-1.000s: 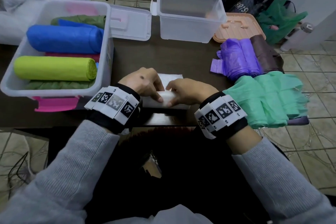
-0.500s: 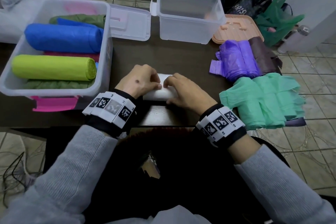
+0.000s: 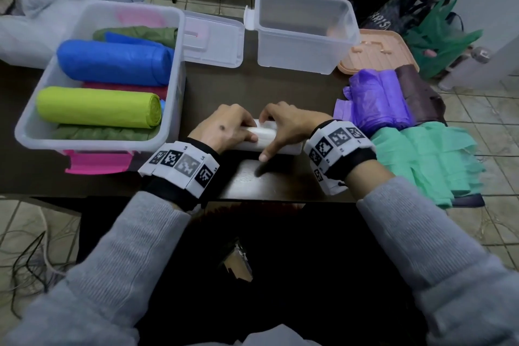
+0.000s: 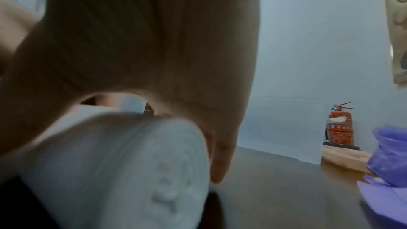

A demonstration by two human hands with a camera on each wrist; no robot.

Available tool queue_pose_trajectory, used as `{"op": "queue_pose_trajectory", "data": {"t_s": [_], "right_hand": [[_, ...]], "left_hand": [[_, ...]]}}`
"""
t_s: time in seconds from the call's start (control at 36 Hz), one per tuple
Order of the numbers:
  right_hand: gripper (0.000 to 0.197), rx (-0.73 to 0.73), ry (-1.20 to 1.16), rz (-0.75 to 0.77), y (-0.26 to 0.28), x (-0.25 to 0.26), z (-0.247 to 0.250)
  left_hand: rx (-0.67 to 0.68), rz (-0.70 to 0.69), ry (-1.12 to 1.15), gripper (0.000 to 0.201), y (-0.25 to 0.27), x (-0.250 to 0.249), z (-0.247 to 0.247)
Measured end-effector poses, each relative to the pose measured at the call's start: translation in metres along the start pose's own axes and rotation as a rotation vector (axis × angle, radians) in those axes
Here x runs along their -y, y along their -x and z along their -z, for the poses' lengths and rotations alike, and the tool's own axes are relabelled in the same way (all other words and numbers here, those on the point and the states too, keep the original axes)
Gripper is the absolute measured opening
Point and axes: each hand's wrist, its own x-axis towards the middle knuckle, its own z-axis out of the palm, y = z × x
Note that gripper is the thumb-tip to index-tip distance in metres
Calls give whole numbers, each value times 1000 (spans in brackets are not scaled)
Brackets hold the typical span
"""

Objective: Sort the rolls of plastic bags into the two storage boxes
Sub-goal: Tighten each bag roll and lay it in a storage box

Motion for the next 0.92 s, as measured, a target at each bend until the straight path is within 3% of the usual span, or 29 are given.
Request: {"op": "queue_pose_trajectory", "data": {"t_s": [0.08,0.17,0.28,0.5,0.78,0.92], "right_hand": [[115,-5,8,-4,-5,1,-7],[117,-19,-10,-2,-8,2,-13],[94,-107,35,37,-5,2,-21],[71,-223,50,116,8,2,-34],[61,-363,93,89,29,9,-58],[52,-360,19,45,29,11,-58]], "left_hand": [[0,-4,9,27,0,1,-1],[4,-1,9,27,0,1,-1],[4,-4,22,29,0,1,-1],[9,5,41,31,2,-1,-1],[47,5,-2,33,10,-3,0],[-29,-52,-20,51,16,-7,1]]}}
